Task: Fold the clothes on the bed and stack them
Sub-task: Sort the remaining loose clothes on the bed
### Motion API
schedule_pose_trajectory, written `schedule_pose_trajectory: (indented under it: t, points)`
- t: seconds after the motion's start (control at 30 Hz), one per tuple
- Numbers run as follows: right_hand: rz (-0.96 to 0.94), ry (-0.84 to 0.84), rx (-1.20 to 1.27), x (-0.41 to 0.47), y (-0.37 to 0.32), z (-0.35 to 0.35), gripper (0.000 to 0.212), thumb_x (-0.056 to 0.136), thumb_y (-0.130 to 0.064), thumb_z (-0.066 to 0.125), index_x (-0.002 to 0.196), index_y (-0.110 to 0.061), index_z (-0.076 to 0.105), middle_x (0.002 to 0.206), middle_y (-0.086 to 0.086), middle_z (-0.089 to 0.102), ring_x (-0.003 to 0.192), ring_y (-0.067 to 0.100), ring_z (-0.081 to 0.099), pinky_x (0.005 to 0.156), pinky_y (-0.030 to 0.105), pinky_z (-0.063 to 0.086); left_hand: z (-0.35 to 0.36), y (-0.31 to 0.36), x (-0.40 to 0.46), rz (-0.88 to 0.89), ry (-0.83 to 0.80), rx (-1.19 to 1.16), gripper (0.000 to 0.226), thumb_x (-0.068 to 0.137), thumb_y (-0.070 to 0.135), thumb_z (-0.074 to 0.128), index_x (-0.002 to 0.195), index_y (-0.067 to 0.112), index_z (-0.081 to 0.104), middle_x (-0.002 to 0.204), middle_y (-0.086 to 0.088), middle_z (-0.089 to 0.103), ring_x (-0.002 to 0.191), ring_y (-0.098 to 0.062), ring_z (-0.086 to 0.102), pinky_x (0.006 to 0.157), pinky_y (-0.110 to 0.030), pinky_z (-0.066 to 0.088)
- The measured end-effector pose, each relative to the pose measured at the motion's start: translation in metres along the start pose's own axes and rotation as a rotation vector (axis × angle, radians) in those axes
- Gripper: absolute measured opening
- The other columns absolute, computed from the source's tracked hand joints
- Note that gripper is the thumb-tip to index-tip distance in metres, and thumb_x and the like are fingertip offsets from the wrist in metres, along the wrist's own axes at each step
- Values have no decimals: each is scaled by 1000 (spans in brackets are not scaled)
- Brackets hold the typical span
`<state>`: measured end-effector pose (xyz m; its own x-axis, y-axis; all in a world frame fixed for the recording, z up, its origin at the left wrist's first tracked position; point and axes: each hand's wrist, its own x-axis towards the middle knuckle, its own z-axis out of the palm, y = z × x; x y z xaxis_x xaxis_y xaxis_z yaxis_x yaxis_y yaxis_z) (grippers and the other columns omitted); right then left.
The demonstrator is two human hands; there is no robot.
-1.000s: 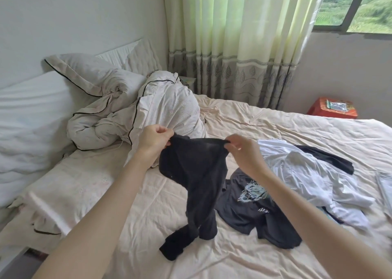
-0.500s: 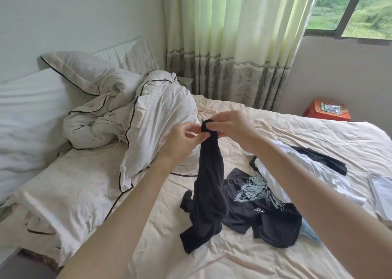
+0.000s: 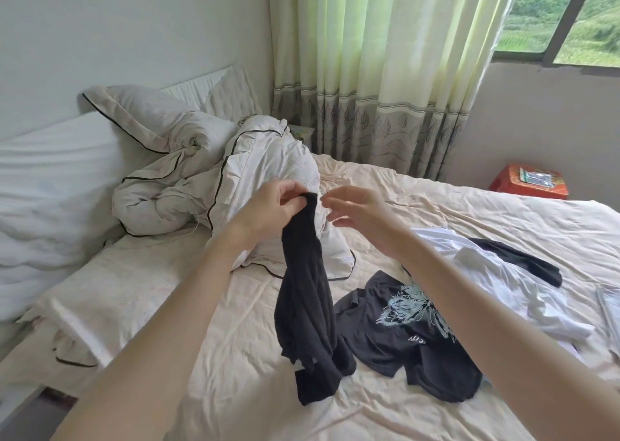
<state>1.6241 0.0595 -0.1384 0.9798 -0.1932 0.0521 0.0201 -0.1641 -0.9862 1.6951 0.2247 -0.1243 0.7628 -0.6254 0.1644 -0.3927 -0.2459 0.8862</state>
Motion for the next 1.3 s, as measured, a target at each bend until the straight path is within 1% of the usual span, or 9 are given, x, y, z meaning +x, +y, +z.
schedule_pose_trajectory:
  t: [0.17,0.37,0.5,0.6,0.73,0.9,1.03,1.17,1.3]
  points:
    - [-46,-189,-151,3,11,25,24,94,-13,57,117,-17,65,100,-14,66,75,-15,59,60,2,40,-25,25,3,106,-9,69,33,94,-3,48,83,25,61,79,11,64,74,7,61,70,-7,44]
    - [-32,-366,-154,5,15,31,14,94,-18,57,100,-18,70,92,-13,69,82,-3,60,73,12,43,-43,30,-3,106,29,60,33,94,-6,46,84,20,63,82,6,64,77,2,60,75,-11,44]
    - [-127,-129,-485,15,27,22,21,90,-19,62,70,-13,63,60,-13,51,61,3,46,60,18,35,-54,23,-5,69,75,54,34,95,-5,46,83,22,64,83,6,64,80,-4,59,81,-19,47]
    - [-184,33,-734,20,39,6,14,90,-23,60,83,-13,67,69,-9,56,69,11,50,58,14,35,-58,18,-4,40,112,27,35,95,-4,45,82,23,63,79,10,64,77,-4,59,79,-21,45]
    - [-207,138,-900,20,49,-22,14,90,-21,59,97,-13,68,91,2,62,92,21,53,72,30,39,-65,6,-2,-8,233,-80,36,96,-8,40,82,18,59,81,3,61,77,-8,55,81,-26,44]
    - [-152,212,-936,21,45,-55,10,87,-14,62,95,-11,68,93,6,63,89,24,56,69,29,36,-74,-10,-2,-70,294,-126,39,93,-12,36,82,18,59,81,3,58,73,-4,55,72,-16,44]
    - [-62,133,-991,28,36,-63,11,89,-19,62,94,-12,67,91,2,61,82,16,49,68,27,33,-74,-15,2,-101,263,-25,42,89,-6,35,78,24,62,83,3,60,77,-12,52,77,-29,39]
    - [31,161,-697,22,36,-74,8,87,-11,64,93,-6,68,89,6,64,84,19,55,70,26,36,-76,-15,-7,-177,219,38,21,68,18,43,72,23,63,81,-1,57,81,-16,47,76,-33,33]
    - [32,160,-335,13,19,-75,7,85,-8,67,79,-11,65,79,7,60,80,19,53,72,28,38,-74,-26,-12,-130,147,204,14,90,10,59,83,23,59,83,7,57,77,-4,51,72,-18,37]
